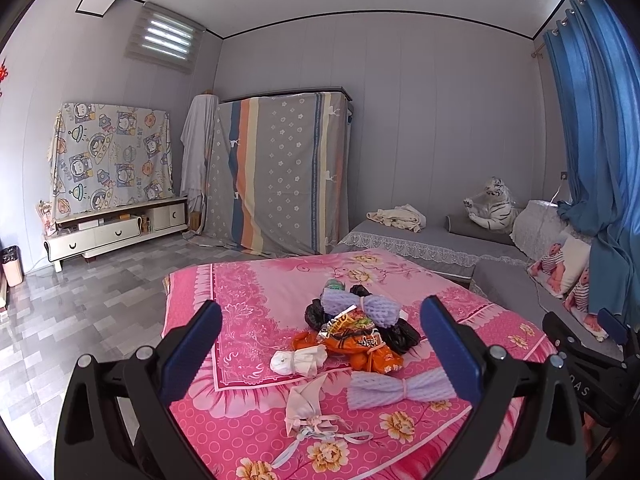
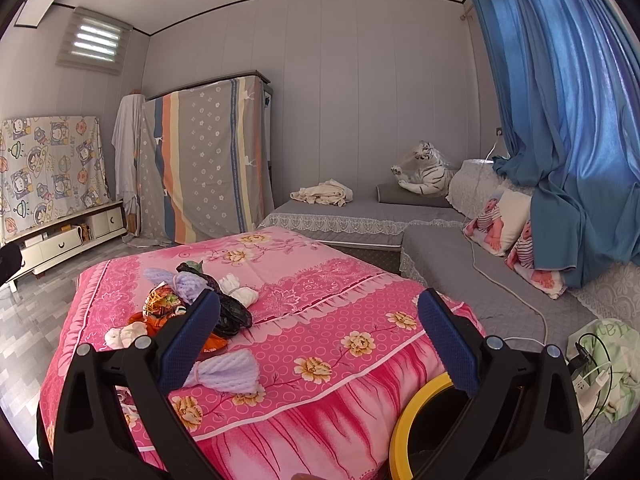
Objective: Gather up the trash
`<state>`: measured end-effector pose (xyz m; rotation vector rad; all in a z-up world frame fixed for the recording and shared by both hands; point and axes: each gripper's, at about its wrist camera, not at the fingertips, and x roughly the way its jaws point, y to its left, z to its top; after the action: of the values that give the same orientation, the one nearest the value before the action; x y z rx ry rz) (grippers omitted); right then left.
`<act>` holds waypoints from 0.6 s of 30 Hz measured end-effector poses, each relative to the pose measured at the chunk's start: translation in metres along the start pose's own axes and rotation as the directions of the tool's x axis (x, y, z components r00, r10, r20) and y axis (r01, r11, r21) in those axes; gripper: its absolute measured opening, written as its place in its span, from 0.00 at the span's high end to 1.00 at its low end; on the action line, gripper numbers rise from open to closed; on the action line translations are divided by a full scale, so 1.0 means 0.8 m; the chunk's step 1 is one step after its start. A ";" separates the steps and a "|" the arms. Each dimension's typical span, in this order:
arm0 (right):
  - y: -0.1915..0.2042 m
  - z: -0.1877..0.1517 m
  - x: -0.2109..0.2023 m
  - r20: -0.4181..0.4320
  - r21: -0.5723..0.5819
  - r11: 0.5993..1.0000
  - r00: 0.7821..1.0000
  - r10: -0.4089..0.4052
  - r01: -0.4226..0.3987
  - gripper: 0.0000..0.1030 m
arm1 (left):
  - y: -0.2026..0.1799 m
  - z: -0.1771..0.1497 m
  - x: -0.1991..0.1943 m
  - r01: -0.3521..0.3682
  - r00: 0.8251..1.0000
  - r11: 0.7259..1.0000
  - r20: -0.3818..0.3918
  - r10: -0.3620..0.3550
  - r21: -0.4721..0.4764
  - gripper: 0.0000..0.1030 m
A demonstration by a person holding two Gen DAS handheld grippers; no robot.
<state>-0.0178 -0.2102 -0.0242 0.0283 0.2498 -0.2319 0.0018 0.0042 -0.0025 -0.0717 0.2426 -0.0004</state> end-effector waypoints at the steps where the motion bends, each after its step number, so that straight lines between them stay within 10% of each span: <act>1: 0.000 0.000 0.000 0.000 0.000 1.000 1.000 0.000 0.000 0.08 | 0.000 0.000 0.000 0.001 1.000 1.000 -0.001 -0.001 -0.001 0.07; 18: -0.001 -0.002 0.001 -0.001 0.000 1.000 1.000 0.000 0.000 0.08 | -0.002 -0.002 0.002 0.002 1.000 1.000 -0.015 -0.003 -0.009 0.07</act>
<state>-0.0176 -0.2110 -0.0257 0.0287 0.2512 -0.2319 0.0028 0.0021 -0.0046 -0.0811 0.2575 -0.0023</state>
